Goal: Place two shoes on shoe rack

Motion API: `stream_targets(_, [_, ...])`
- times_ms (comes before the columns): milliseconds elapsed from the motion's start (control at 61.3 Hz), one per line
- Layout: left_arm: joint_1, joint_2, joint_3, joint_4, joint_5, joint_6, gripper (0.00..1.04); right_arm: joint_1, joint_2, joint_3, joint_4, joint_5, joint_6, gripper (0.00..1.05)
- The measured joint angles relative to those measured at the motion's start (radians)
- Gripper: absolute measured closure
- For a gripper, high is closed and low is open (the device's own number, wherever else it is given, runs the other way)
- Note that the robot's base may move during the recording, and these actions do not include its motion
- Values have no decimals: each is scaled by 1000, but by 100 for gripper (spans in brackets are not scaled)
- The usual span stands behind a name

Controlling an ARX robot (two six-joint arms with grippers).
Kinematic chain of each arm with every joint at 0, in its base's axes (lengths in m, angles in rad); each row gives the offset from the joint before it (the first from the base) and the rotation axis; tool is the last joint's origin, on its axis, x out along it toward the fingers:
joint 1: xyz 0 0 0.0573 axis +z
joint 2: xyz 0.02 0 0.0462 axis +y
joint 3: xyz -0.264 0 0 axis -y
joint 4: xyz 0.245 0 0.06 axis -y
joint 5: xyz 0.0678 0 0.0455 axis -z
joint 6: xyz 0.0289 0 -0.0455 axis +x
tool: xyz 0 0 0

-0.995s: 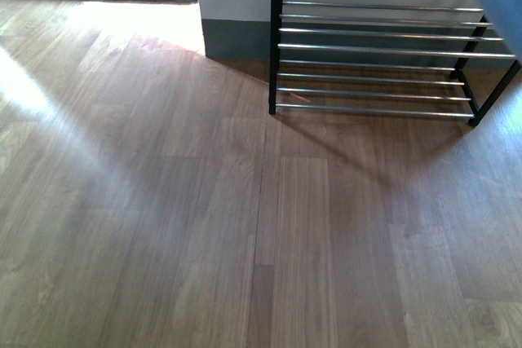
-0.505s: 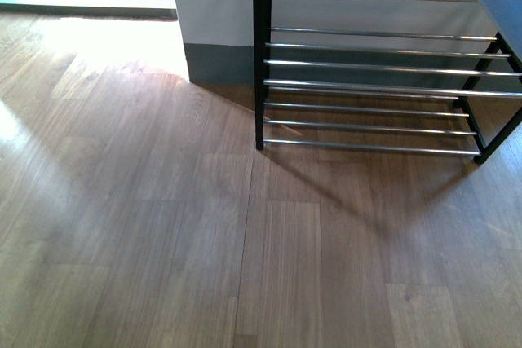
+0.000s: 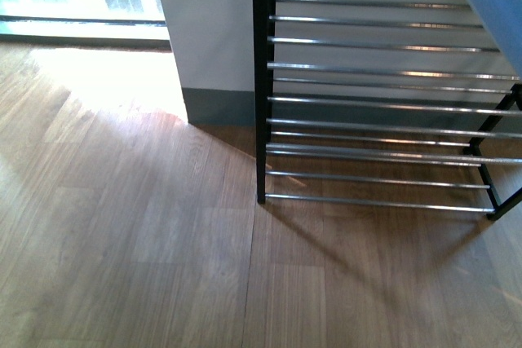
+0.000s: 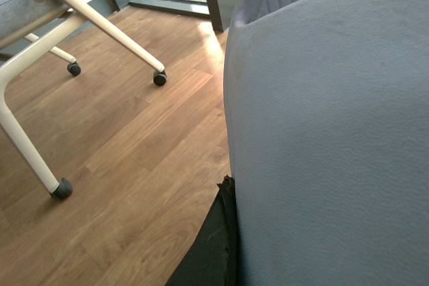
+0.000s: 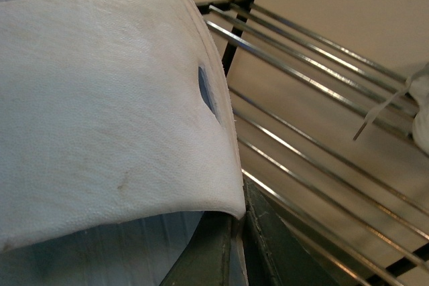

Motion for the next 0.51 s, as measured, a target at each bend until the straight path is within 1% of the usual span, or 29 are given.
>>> stream_targets(505, [0, -1, 0, 0, 0, 0, 103, 0, 1, 0, 0, 0, 0, 103])
